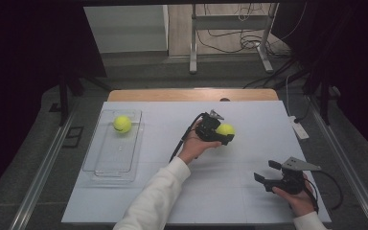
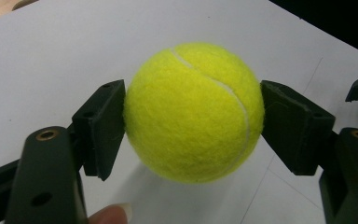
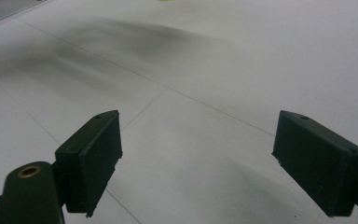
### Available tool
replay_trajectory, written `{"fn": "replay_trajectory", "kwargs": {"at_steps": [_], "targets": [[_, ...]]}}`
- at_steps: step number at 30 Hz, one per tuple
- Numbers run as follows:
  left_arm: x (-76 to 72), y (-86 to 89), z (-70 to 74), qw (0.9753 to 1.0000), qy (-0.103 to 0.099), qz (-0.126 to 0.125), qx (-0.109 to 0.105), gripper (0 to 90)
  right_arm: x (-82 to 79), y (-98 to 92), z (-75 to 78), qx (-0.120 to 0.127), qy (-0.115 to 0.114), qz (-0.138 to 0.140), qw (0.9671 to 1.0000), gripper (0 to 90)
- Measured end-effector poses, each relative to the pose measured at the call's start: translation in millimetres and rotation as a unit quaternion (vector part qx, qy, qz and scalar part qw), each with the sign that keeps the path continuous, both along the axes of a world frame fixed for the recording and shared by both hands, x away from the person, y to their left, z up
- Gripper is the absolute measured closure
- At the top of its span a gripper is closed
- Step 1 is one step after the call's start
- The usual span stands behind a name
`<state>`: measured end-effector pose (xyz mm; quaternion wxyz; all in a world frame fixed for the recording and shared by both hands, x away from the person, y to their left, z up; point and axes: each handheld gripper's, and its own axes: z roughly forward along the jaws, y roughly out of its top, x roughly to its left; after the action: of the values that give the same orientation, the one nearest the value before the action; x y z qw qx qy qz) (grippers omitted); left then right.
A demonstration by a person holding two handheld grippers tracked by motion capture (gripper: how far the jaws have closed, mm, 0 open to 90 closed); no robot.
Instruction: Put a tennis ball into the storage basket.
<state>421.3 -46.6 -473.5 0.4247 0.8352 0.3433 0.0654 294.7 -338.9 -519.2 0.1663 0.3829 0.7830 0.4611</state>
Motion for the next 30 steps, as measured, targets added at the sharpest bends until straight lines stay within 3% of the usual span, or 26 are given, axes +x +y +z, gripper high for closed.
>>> {"fn": "replay_trajectory", "kwargs": {"at_steps": [30], "targets": [[-18.2,28.2,9.2,0.9998,-0.012,0.013,-0.011,27.3,-0.1,1.8,-0.2,-0.006,0.0,0.002,1.0,15.9]]}}
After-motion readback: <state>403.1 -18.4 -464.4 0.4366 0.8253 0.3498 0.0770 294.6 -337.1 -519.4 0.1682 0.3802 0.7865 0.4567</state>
